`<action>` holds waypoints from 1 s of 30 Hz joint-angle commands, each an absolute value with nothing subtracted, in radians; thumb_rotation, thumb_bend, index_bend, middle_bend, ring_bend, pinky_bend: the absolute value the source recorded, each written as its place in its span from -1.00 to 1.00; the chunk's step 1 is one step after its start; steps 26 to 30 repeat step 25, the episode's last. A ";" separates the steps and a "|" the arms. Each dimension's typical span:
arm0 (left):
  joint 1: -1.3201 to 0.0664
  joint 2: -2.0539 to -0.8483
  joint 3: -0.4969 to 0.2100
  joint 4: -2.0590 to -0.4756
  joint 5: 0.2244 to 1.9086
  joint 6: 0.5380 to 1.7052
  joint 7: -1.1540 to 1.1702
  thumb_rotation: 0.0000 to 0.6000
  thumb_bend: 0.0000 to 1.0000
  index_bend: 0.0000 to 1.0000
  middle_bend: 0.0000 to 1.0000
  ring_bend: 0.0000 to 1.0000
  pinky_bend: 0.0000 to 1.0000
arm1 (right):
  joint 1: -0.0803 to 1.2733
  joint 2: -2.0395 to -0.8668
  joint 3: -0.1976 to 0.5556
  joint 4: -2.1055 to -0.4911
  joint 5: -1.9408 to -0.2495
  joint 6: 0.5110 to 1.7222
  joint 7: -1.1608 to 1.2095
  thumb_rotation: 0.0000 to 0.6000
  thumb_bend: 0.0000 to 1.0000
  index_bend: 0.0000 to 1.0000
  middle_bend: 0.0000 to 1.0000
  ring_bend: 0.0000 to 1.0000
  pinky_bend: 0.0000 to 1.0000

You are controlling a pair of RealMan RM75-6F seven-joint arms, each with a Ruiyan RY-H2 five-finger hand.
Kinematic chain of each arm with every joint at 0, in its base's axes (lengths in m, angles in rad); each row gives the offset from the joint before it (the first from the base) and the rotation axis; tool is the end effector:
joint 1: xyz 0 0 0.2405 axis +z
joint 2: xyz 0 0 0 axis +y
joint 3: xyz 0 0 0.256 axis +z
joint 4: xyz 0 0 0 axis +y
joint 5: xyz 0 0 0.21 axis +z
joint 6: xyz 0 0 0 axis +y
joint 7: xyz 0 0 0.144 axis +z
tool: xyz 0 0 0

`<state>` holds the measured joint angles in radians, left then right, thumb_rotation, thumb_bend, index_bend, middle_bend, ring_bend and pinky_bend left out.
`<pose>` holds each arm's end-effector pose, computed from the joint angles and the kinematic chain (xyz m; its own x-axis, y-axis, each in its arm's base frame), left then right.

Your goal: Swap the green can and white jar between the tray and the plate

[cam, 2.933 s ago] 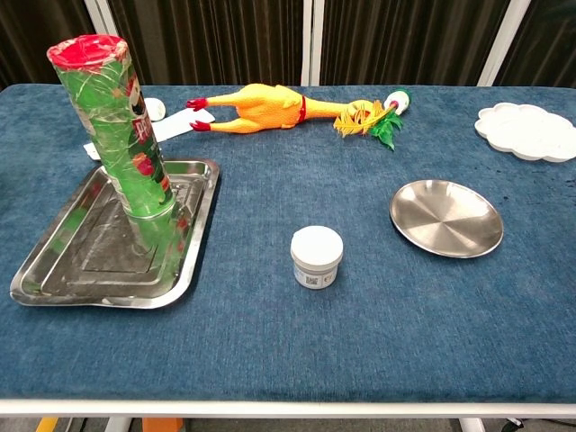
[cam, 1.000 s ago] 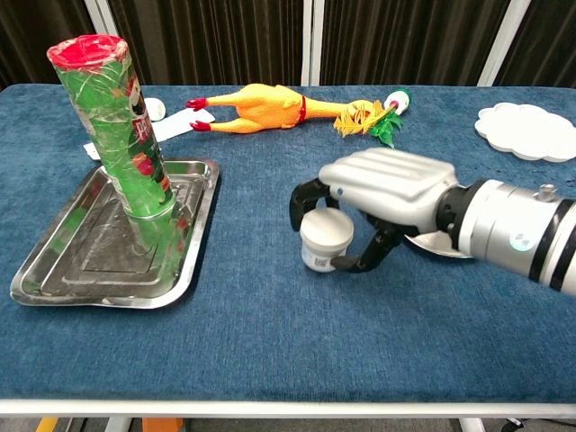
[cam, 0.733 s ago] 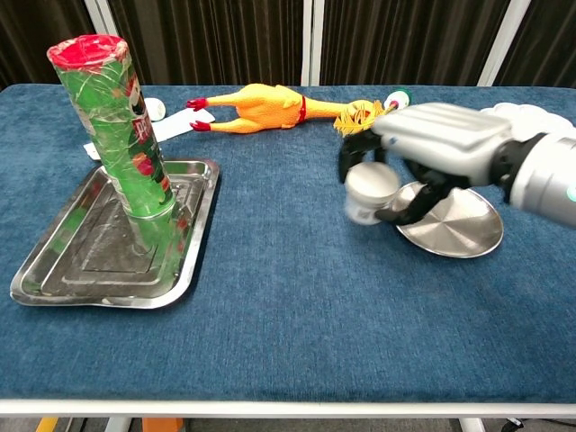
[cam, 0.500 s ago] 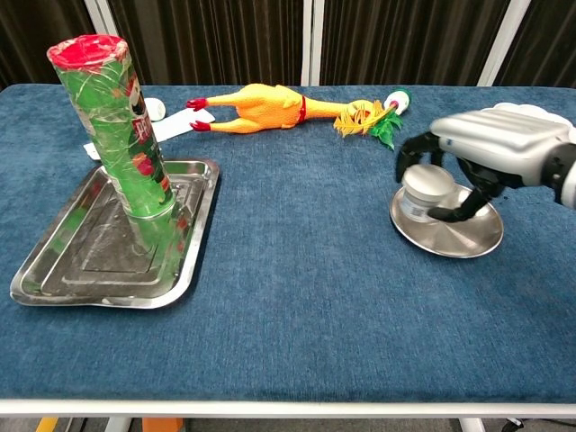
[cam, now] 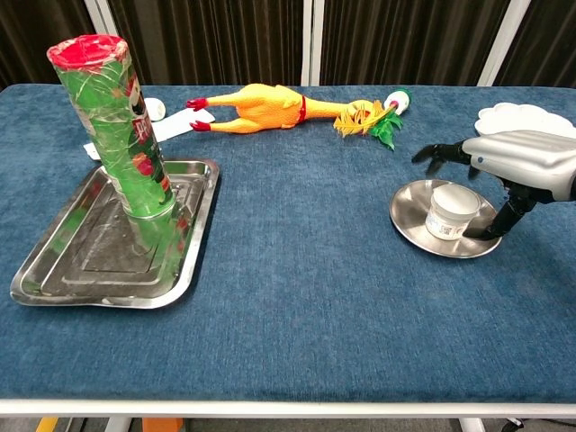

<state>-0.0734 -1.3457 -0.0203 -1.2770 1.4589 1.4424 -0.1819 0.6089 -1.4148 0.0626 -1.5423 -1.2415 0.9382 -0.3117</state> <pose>-0.3643 0.1734 0.1100 0.3212 0.0614 0.9450 0.9434 0.0660 -0.3250 -0.2079 -0.3011 0.0044 0.5409 -0.3332 0.7723 -0.8251 -0.3886 0.4102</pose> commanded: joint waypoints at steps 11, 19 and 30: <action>-0.084 -1.311 -0.010 -1.346 1.541 1.493 -0.155 1.00 -0.49 -0.83 -0.84 -0.97 -0.45 | 0.335 -1.227 -0.007 -1.628 -1.459 1.390 -0.107 1.00 -0.97 -1.00 -1.00 -1.00 -0.99; -0.111 -1.316 0.013 -1.359 1.609 1.489 -0.064 1.00 -0.53 -0.83 -0.83 -0.97 -0.48 | 0.166 -1.240 -0.045 -1.546 -1.451 1.548 -0.030 1.00 -0.98 -1.00 -1.00 -1.00 -1.00; -0.106 -1.335 0.011 -1.343 1.596 1.490 -0.016 1.00 -0.55 -0.83 -0.83 -0.97 -0.54 | 0.143 -1.267 -0.031 -1.498 -1.429 1.527 -0.013 1.00 -0.98 -1.00 -1.00 -1.00 -1.00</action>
